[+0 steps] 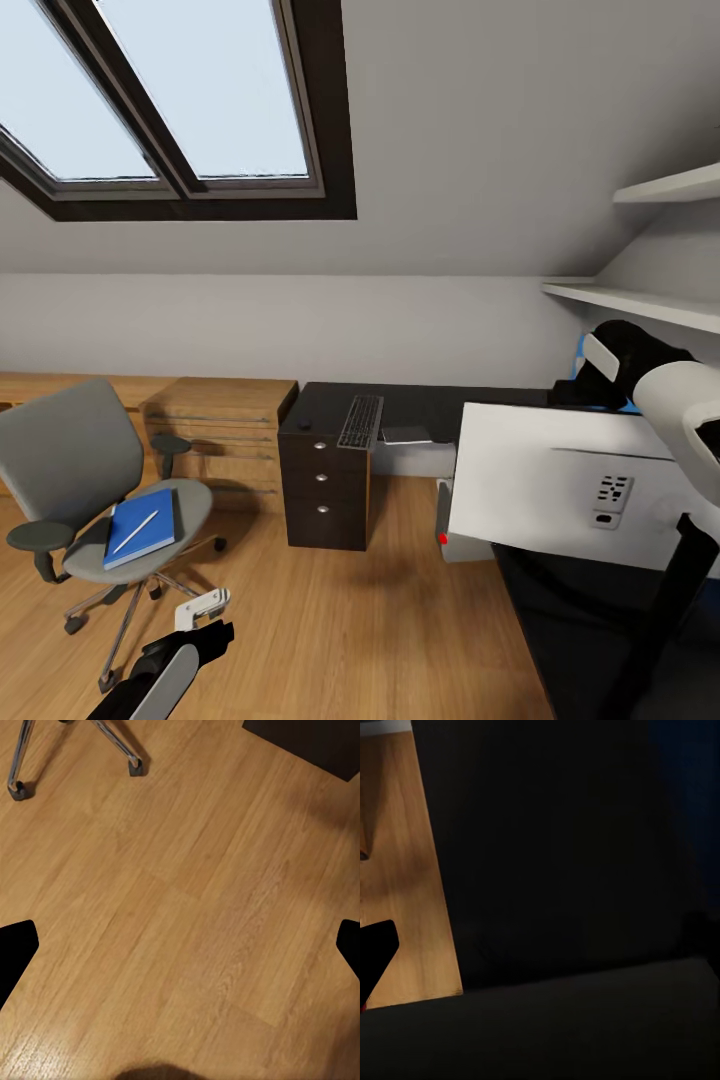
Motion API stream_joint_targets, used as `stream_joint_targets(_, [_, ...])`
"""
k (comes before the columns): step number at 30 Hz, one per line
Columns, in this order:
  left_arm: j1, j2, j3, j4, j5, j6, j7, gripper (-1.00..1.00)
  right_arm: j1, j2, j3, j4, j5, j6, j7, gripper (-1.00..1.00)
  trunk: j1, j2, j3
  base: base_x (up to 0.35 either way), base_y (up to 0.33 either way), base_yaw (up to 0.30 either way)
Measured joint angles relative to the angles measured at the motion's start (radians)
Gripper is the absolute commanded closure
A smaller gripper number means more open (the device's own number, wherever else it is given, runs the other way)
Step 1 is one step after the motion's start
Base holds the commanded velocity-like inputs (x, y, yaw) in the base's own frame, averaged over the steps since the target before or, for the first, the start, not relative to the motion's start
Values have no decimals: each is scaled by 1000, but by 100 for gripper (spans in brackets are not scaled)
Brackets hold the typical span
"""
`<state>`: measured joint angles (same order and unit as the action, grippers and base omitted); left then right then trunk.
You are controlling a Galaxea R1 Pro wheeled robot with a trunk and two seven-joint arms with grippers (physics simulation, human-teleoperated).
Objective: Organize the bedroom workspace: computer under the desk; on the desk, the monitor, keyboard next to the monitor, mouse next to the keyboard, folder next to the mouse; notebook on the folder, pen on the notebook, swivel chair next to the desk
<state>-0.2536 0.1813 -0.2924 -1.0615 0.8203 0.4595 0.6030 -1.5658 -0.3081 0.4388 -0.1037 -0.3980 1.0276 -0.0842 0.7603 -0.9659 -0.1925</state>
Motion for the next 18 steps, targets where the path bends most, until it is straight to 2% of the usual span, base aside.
stream_joint_targets(9, [0, 0, 0, 0, 0, 0, 0, -100, -1, -1, 1, -1, -2, 10, 0, -100, 0, 0, 0, -8, 0, 0])
stream_joint_targets(18, [0, 0, 0, 0, 0, 0, -1, -100, -1, 0, -2, -2, -4, 11, 0, -100, 0, 0, 0, -131, 0, 0])
